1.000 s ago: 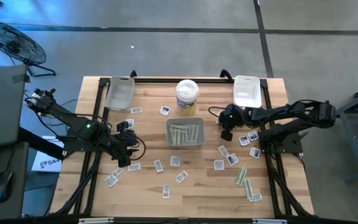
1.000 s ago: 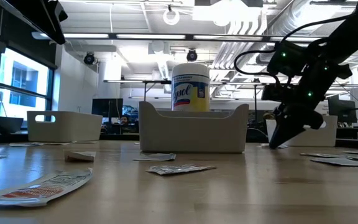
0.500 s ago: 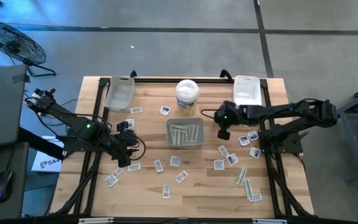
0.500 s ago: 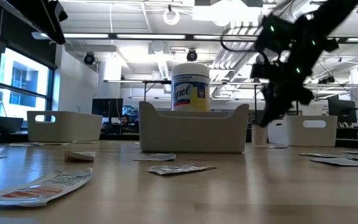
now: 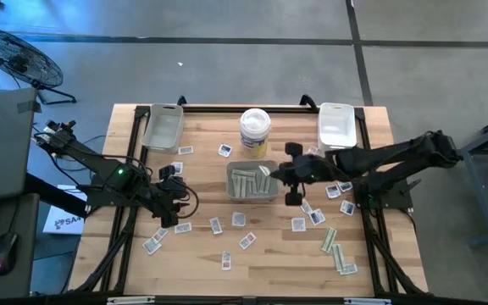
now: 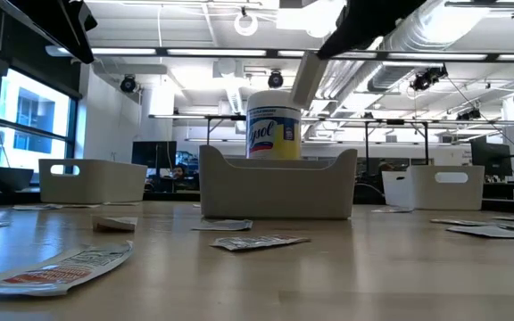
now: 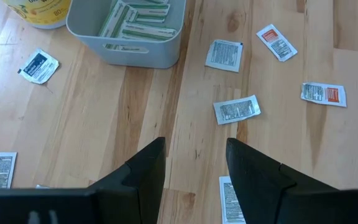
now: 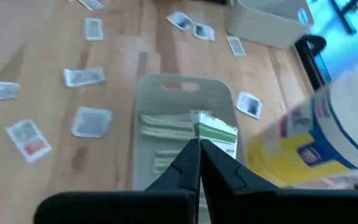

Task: Pick & Place First Aid Supplies
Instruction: Put the bandage into the bottom gray bin

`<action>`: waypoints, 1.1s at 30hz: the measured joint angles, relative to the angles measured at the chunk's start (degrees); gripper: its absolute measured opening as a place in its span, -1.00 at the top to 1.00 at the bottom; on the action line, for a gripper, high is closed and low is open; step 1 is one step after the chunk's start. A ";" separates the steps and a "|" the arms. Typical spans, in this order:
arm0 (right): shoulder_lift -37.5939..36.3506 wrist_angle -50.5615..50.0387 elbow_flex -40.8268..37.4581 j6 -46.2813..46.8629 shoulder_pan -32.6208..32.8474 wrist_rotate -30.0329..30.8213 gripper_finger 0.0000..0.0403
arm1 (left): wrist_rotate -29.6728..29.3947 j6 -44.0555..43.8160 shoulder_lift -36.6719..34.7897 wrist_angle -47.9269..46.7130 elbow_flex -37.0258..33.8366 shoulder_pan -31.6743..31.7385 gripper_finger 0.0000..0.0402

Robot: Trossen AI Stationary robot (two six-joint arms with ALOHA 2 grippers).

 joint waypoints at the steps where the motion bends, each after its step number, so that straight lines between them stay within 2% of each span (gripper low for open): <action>1: 0.50 0.00 0.06 0.11 0.74 0.94 0.99 | 0.00 -0.02 0.00 0.00 0.00 0.02 0.17; 7: 9.13 1.73 0.07 0.24 2.95 4.02 0.98 | 0.00 -0.02 0.00 0.00 0.00 0.00 0.17; 14: 20.68 3.02 0.02 0.07 0.11 5.04 0.99 | 0.00 0.00 0.00 -0.01 -0.02 0.00 0.17; 18: 23.71 3.24 0.02 -0.34 -0.77 6.43 0.95 | 0.00 0.00 0.00 0.00 -0.02 0.00 0.17; 22: 23.66 2.64 0.49 -1.43 -0.61 6.22 0.78 | 0.00 -0.01 0.00 0.00 -0.02 0.00 0.17; 27: 23.28 -3.64 5.82 0.72 0.66 6.21 0.49 | 0.00 0.00 0.00 -0.02 -0.02 0.00 0.17; 33: 23.20 -22.62 17.14 10.51 6.57 3.01 0.34 | 0.00 -0.01 0.00 0.00 -0.02 0.01 0.17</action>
